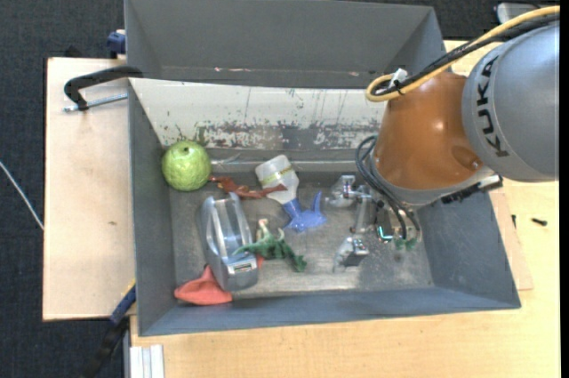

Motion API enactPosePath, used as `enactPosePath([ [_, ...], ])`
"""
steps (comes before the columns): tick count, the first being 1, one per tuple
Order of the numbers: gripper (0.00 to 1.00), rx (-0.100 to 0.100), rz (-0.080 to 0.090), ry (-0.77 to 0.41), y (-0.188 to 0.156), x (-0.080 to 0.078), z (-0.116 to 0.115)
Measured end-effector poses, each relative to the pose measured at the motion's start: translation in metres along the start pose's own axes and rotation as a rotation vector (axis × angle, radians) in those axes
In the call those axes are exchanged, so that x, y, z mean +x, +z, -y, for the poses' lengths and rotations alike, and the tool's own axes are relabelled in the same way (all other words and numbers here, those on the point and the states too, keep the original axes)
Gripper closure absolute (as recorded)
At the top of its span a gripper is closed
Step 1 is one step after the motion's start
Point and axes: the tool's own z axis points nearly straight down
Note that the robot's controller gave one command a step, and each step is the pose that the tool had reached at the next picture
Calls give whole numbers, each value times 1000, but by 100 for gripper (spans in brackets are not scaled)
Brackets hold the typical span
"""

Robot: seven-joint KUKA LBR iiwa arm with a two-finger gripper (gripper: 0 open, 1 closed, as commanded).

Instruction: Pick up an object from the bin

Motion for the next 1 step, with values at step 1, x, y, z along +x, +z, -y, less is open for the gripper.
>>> enactPosePath([
  [1, 0, 0, 9, 0, -4, -2, 0],
])
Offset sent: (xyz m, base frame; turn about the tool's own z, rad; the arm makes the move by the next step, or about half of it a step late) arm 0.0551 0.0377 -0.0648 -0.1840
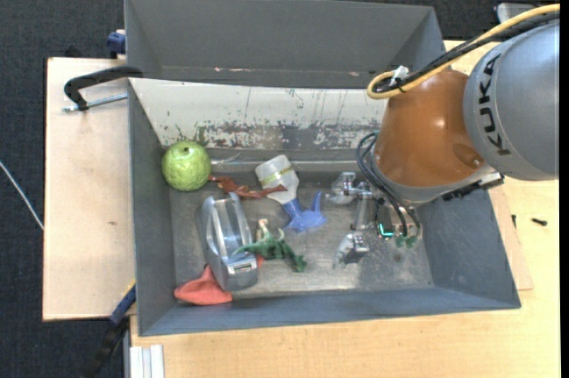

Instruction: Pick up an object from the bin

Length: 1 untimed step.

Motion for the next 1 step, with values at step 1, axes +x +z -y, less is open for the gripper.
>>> enactPosePath([
  [1, 0, 2, 9, -53, 17, -18, -10],
])
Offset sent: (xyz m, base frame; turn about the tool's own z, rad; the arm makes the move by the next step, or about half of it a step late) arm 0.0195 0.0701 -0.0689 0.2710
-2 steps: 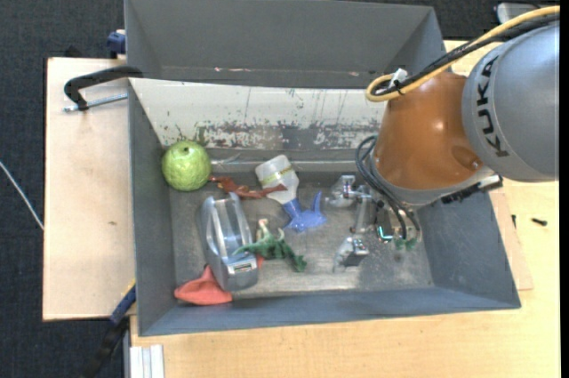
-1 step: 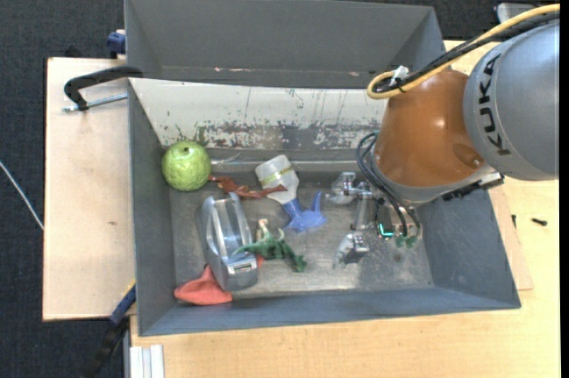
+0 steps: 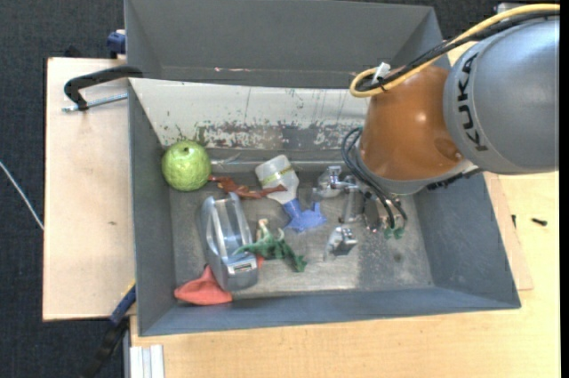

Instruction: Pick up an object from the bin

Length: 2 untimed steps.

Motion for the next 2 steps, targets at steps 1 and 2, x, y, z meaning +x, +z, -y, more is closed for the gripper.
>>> enactPosePath([
  [1, 0, -2, -9, -37, 31, -8, -24],
  [2, 100, 11, -27, 150, 43, -7, -55],
])
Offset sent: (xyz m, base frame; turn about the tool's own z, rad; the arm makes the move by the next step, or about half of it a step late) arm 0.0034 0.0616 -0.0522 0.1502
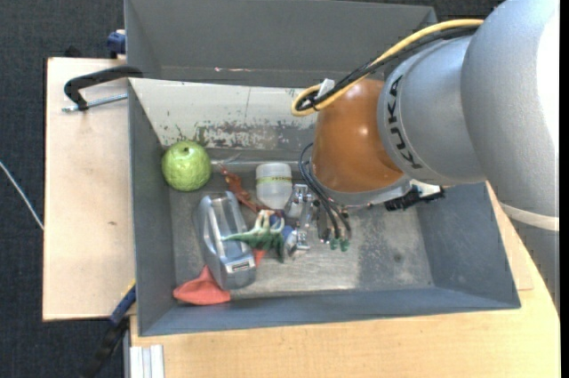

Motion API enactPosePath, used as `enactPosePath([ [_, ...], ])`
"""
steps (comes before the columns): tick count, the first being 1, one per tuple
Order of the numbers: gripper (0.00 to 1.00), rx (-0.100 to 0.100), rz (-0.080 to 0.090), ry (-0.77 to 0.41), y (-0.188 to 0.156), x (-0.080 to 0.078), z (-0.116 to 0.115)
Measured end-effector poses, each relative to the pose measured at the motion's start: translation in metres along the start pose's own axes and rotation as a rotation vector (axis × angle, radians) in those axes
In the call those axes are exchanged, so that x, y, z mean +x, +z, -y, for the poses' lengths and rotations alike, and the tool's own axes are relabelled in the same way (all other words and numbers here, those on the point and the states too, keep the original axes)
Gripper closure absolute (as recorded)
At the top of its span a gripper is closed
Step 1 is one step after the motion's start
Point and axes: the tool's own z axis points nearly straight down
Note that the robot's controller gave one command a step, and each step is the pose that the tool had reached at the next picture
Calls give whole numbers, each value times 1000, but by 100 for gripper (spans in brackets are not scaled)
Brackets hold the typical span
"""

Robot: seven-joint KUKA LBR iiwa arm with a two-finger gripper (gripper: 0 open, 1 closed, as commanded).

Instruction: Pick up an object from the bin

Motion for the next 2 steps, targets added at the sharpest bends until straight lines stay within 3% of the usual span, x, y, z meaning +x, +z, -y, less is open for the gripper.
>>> enactPosePath([
  [1, 100, 0, 0, 0, 0, 0, 0],
  [2, 100, -15, 21, -10, -130, -22, -7],
])
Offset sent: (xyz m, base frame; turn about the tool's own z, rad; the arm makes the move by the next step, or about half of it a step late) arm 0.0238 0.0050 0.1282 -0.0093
